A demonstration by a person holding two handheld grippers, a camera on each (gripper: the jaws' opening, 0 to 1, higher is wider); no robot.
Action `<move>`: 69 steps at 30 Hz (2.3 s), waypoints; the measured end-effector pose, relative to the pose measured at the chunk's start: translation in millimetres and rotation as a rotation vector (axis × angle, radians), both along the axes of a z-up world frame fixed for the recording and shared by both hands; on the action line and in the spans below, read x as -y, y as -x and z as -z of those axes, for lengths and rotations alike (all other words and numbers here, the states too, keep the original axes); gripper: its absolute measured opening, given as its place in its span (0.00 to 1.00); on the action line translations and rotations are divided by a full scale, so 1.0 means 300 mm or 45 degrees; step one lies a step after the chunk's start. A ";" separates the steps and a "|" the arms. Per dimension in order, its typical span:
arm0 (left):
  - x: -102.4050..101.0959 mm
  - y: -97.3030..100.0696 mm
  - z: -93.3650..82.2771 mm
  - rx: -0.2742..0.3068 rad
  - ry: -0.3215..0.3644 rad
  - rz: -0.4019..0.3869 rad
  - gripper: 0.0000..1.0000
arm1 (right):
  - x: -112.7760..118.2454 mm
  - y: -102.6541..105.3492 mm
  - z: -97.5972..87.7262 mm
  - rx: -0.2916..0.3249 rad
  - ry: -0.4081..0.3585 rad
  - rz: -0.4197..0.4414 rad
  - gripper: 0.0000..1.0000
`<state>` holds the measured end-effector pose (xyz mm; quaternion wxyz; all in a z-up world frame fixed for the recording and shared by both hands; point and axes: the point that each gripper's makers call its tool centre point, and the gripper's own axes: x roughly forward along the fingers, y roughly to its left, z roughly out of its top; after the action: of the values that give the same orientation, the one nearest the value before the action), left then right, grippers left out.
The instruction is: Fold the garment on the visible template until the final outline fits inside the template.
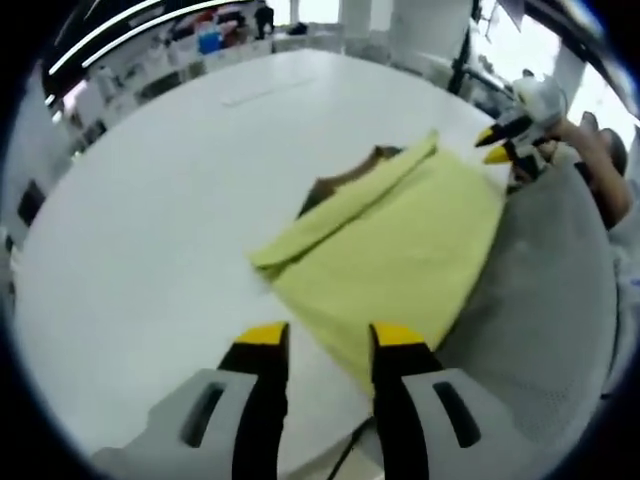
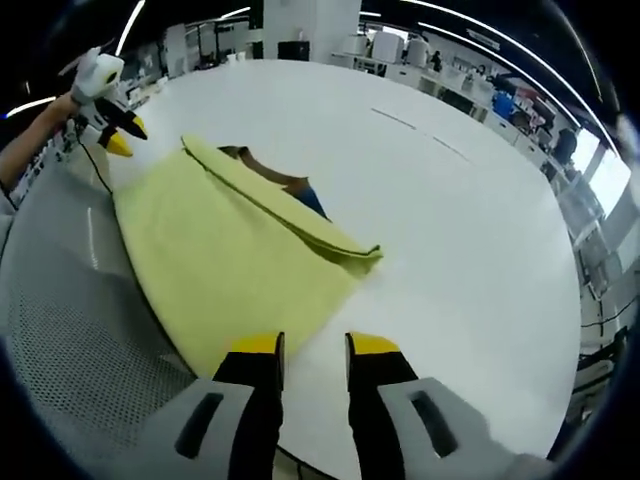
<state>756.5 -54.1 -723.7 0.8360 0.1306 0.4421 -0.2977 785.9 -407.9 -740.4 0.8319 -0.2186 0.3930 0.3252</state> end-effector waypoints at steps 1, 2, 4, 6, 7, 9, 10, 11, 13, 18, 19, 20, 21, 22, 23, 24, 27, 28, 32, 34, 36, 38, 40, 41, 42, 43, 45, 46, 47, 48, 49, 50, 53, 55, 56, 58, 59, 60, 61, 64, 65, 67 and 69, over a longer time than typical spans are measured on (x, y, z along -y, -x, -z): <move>-0.001 -0.007 0.004 0.004 -0.002 -0.004 0.28 | 0.000 -0.005 0.000 0.003 0.003 -0.002 0.23; -0.002 -0.012 0.005 0.009 -0.004 -0.008 0.28 | 0.000 -0.010 -0.001 0.011 0.007 -0.003 0.23; 0.000 -0.023 0.008 0.021 0.000 -0.017 0.28 | 0.000 -0.023 -0.004 0.033 0.013 -0.005 0.22; 0.004 -0.028 0.015 0.014 0.016 -0.028 0.26 | -0.005 -0.037 -0.008 0.054 0.003 0.000 0.21; 0.004 -0.033 0.021 0.013 0.016 -0.033 0.26 | -0.007 -0.046 -0.008 0.070 0.000 0.003 0.21; 0.000 -0.042 0.027 0.018 0.009 -0.049 0.26 | -0.011 -0.053 -0.004 0.080 0.001 0.002 0.21; -0.002 -0.044 0.032 0.010 0.009 -0.053 0.25 | -0.015 -0.059 -0.002 0.089 0.005 -0.003 0.20; -0.002 -0.047 0.033 0.010 0.011 -0.055 0.24 | -0.016 -0.063 0.000 0.092 0.008 -0.004 0.19; -0.002 -0.059 0.032 0.029 0.018 -0.065 0.24 | -0.019 -0.071 0.001 0.101 0.010 -0.009 0.16; 0.001 -0.083 0.041 0.022 0.038 -0.082 0.22 | -0.030 -0.097 0.002 0.107 -0.037 0.029 0.15; 0.002 -0.088 0.042 0.024 0.041 -0.088 0.21 | -0.033 -0.098 0.004 0.105 -0.039 0.028 0.15; 0.002 -0.094 0.043 0.029 0.043 -0.092 0.21 | -0.034 -0.100 0.005 0.108 -0.040 0.030 0.15; 0.002 -0.099 0.044 0.034 0.044 -0.096 0.20 | -0.036 -0.104 0.008 0.109 -0.041 0.032 0.15; 0.002 -0.106 0.045 0.039 0.045 -0.102 0.19 | -0.037 -0.106 0.011 0.106 -0.041 0.031 0.15; 0.003 -0.115 0.047 0.048 0.045 -0.110 0.19 | -0.038 -0.108 0.012 0.108 -0.041 0.031 0.14; 0.003 -0.120 0.050 0.052 0.045 -0.111 0.18 | -0.039 -0.111 0.013 0.111 -0.042 0.032 0.14; 0.008 -0.128 0.072 0.033 0.048 -0.107 0.19 | -0.041 -0.118 0.021 0.108 -0.043 0.035 0.13; 0.005 -0.132 0.081 0.029 0.039 -0.110 0.19 | -0.042 -0.121 0.026 0.103 -0.044 0.038 0.13; -0.007 -0.158 0.094 0.053 0.035 -0.145 0.18 | -0.040 -0.130 0.036 0.103 -0.039 0.045 0.13; -0.010 -0.164 0.100 0.051 0.031 -0.147 0.18 | -0.038 -0.137 0.039 0.103 -0.040 0.052 0.14; -0.044 -0.182 0.093 0.097 -0.048 -0.145 0.18 | -0.025 -0.157 0.029 0.146 -0.027 0.072 0.14; -0.052 -0.192 0.086 0.125 -0.069 -0.135 0.17 | -0.015 -0.168 0.025 0.152 -0.034 0.085 0.14; -0.053 -0.194 0.086 0.104 -0.046 -0.144 0.17 | -0.008 -0.176 0.028 0.140 -0.037 0.095 0.14; -0.055 -0.201 0.087 0.110 -0.042 -0.148 0.17 | -0.007 -0.179 0.030 0.141 -0.036 0.094 0.14; -0.055 -0.202 0.088 0.109 -0.042 -0.149 0.17 | -0.008 -0.184 0.030 0.143 -0.034 0.094 0.14; -0.055 -0.202 0.094 0.101 -0.045 -0.152 0.17 | -0.009 -0.186 0.031 0.140 -0.036 0.094 0.13; -0.053 -0.203 0.102 0.095 -0.049 -0.148 0.17 | -0.020 -0.189 0.033 0.134 -0.043 0.085 0.13; -0.050 -0.202 0.110 0.083 -0.054 -0.141 0.17 | -0.029 -0.193 0.033 0.132 -0.048 0.082 0.13; -0.048 -0.204 0.117 0.080 -0.056 -0.139 0.17 | -0.031 -0.194 0.033 0.131 -0.049 0.080 0.13; -0.049 -0.210 0.117 0.089 -0.060 -0.145 0.18 | -0.039 -0.197 0.035 0.134 -0.047 0.074 0.13; -0.048 -0.213 0.117 0.093 -0.061 -0.145 0.18 | -0.042 -0.200 0.036 0.137 -0.047 0.071 0.13; -0.046 -0.217 0.119 0.091 -0.061 -0.144 0.17 | -0.049 -0.203 0.039 0.131 -0.048 0.065 0.13; -0.040 -0.216 0.127 0.072 -0.057 -0.138 0.16 | -0.061 -0.206 0.051 0.114 -0.048 0.056 0.12; -0.040 -0.219 0.130 0.075 -0.059 -0.134 0.16 | -0.068 -0.210 0.059 0.109 -0.042 0.049 0.12; -0.040 -0.220 0.131 0.073 -0.058 -0.136 0.16 | -0.071 -0.210 0.062 0.103 -0.042 0.045 0.12; -0.043 -0.227 0.131 0.088 -0.061 -0.140 0.17 | -0.077 -0.215 0.066 0.105 -0.042 0.042 0.12; -0.042 -0.229 0.132 0.085 -0.057 -0.144 0.17 | -0.080 -0.218 0.068 0.105 -0.044 0.041 0.12; -0.041 -0.230 0.133 0.082 -0.053 -0.145 0.17 | -0.082 -0.219 0.069 0.105 -0.044 0.039 0.12; -0.037 -0.232 0.132 0.084 -0.048 -0.142 0.17 | -0.086 -0.220 0.072 0.102 -0.043 0.035 0.12; -0.031 -0.241 0.131 0.089 -0.039 -0.145 0.17 | -0.094 -0.223 0.077 0.096 -0.036 0.017 0.11; -0.030 -0.242 0.131 0.089 -0.038 -0.145 0.17 | -0.096 -0.225 0.077 0.098 -0.034 0.015 0.11; -0.026 -0.248 0.131 0.088 -0.032 -0.145 0.17 | -0.098 -0.234 0.073 0.116 -0.033 0.008 0.10; -0.029 -0.257 0.130 0.094 -0.034 -0.152 0.17 | -0.099 -0.242 0.068 0.124 -0.037 0.013 0.10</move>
<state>833.6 -45.5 -762.8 0.8660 0.1262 0.4220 -0.2365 858.5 -378.3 -760.9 0.8548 -0.2200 0.3482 0.3157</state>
